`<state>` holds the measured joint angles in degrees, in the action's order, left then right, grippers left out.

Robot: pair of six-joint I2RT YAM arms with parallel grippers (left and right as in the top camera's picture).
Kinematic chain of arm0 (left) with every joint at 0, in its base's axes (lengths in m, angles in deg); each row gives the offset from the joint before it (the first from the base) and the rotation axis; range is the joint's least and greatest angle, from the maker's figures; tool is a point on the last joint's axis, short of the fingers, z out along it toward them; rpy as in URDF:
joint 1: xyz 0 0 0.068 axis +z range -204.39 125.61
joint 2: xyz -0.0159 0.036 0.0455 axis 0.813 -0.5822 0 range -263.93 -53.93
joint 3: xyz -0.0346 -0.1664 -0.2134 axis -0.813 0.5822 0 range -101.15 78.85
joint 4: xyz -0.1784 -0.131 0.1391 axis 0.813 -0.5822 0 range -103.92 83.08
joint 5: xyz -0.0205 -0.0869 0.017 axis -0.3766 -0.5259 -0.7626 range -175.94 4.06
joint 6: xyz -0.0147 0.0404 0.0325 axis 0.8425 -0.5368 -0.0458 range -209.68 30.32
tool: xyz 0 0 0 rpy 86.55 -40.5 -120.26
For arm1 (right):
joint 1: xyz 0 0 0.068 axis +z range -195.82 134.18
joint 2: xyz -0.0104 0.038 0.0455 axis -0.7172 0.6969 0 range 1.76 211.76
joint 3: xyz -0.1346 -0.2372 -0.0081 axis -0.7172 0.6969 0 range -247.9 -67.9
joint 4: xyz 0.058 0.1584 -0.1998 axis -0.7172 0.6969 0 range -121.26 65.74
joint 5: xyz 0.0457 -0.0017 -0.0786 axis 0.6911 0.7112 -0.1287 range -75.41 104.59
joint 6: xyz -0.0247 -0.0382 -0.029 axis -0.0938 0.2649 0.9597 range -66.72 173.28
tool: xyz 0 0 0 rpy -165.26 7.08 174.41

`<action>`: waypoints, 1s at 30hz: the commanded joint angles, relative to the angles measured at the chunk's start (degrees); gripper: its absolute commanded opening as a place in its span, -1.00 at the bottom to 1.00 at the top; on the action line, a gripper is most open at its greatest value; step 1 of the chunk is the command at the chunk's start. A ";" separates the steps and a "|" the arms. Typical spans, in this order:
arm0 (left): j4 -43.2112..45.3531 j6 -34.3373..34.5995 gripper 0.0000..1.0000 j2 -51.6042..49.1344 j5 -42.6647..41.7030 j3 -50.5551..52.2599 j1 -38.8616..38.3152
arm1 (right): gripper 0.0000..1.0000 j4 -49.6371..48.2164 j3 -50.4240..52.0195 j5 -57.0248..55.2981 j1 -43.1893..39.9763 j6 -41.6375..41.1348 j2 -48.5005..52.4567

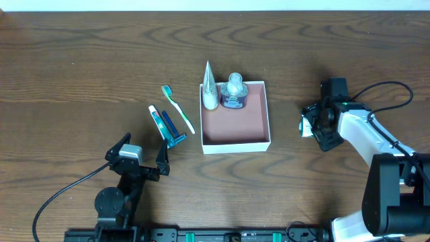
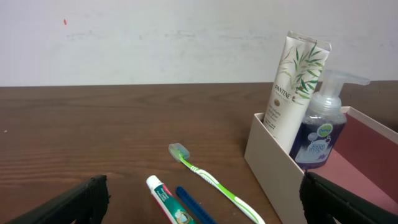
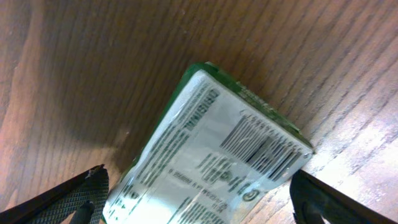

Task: Pack container
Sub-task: 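Reach right gripper to the small soap bar box and grasp it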

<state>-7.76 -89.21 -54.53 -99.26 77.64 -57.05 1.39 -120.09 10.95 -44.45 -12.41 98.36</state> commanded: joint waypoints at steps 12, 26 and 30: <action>-1.95 0.72 0.96 0.37 -0.59 0.98 0.35 | 0.46 1.27 5.07 -2.86 0.31 12.74 0.31; -1.95 0.72 0.96 0.37 -0.61 0.98 0.35 | -0.07 -4.20 5.11 -1.68 0.31 35.54 0.26; -1.95 0.72 0.96 0.37 -0.59 0.98 0.35 | -0.04 -5.05 3.56 1.22 0.31 39.45 0.26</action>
<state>-7.76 -89.21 -54.51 -99.26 77.64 -57.05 -3.40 -116.04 8.89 -44.45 21.22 97.75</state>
